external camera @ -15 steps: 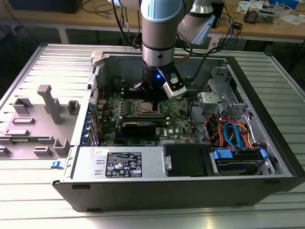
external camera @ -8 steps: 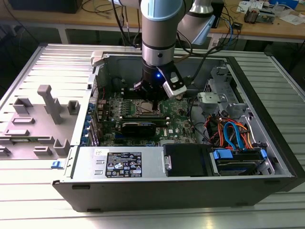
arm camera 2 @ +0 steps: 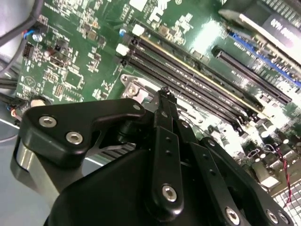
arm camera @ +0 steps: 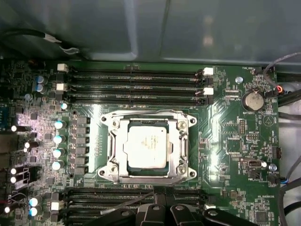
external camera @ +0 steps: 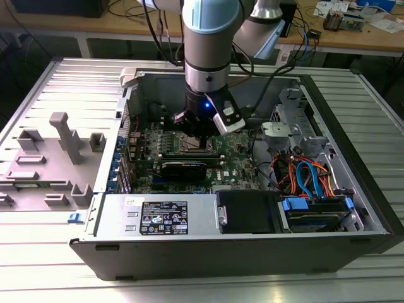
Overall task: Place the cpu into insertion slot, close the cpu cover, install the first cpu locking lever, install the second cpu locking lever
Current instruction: 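Install the second cpu locking lever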
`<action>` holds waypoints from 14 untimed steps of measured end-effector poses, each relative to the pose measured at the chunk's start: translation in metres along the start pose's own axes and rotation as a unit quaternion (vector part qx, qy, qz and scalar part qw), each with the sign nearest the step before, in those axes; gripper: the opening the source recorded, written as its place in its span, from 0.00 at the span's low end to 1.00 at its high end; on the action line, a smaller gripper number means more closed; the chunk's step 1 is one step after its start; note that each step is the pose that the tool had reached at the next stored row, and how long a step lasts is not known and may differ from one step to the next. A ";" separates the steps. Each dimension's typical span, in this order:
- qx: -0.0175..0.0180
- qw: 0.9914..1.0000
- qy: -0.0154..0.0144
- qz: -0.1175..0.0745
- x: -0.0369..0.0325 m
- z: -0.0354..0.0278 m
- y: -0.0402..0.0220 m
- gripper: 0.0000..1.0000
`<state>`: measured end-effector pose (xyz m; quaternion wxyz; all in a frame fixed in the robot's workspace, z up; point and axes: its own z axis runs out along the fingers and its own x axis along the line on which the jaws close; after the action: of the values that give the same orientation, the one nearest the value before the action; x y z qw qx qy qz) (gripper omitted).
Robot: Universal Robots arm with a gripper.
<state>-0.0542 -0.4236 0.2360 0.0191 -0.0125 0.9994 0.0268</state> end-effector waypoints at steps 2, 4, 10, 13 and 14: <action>-0.003 1.000 0.000 0.000 0.0020 0.0000 0.0001 0.11; -0.003 1.000 0.000 0.000 0.0020 0.0001 0.0001 0.11; -0.007 1.000 0.000 0.000 0.0021 0.0000 0.0000 0.11; -0.007 1.000 0.000 0.000 0.0021 0.0000 0.0000 0.11; -0.007 1.000 0.000 0.000 0.0021 0.0000 0.0000 0.11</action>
<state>-0.0563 -0.4236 0.2359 0.0187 -0.0124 0.9992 0.0339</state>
